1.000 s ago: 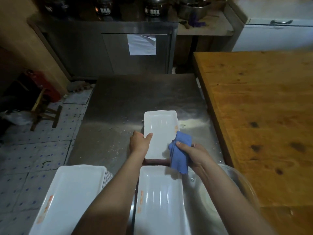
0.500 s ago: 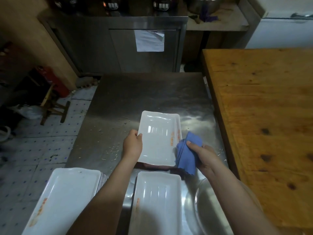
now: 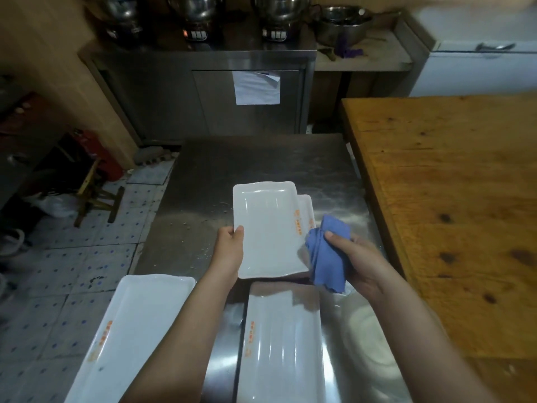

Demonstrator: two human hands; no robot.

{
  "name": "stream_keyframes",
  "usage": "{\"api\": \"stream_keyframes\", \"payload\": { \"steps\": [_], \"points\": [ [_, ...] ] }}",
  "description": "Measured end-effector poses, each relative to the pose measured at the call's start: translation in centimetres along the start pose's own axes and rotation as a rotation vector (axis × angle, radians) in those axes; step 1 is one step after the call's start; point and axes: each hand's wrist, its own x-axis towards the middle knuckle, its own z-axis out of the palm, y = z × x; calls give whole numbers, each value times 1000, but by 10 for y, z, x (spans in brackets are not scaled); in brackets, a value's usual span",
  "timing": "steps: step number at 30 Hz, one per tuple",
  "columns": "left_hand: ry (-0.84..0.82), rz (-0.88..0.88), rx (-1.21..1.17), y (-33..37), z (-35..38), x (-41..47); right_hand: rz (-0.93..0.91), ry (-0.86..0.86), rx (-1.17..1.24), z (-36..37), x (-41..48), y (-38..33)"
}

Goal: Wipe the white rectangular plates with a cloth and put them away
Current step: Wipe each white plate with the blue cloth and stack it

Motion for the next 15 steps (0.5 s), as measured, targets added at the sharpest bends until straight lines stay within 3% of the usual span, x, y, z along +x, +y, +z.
{"api": "stream_keyframes", "payload": {
  "steps": [10, 12, 15],
  "points": [
    [-264, -154, -274, 8, -39, -71, -104, -286, -154, 77, -93, -18],
    [-276, -199, -308, 6, -47, -86, -149, -175, -427, 92, -100, -4],
    [-317, -210, -350, -1, -62, -106, -379, 93, -905, 99, -102, 22]
  ]
}}
